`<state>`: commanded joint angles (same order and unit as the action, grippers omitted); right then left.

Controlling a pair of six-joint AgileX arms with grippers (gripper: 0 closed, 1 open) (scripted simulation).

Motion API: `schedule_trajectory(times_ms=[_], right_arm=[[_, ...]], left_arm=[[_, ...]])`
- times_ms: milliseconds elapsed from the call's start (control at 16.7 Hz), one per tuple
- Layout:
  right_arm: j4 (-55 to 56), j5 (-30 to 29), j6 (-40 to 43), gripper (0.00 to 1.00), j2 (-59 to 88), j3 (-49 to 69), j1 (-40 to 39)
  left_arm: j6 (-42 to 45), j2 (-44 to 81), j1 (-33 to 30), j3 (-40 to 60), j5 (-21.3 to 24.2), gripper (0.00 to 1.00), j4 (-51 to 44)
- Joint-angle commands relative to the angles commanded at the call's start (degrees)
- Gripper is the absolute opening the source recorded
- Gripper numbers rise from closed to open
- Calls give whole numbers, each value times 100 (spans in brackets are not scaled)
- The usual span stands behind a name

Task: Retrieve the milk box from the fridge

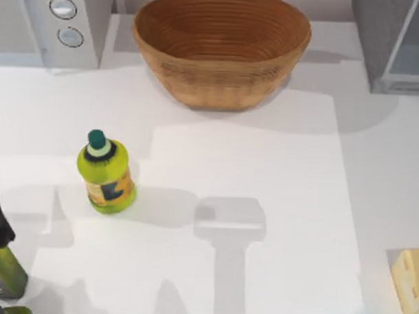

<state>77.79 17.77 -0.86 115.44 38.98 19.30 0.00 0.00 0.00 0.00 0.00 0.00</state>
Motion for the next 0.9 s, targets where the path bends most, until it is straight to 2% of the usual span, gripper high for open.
schedule_trajectory(times_ms=[300, 660, 900], right_arm=[[-681, -508, 10, 100, 407, 978, -468], [-732, -512, 10, 100, 464, 1071, -468], [-1113, -613, 14, 100, 898, 1929, -566]], left_arm=[[0, 0, 0, 0, 0, 100, 0], [0, 0, 0, 0, 0, 100, 0], [0, 0, 0, 0, 0, 100, 0]])
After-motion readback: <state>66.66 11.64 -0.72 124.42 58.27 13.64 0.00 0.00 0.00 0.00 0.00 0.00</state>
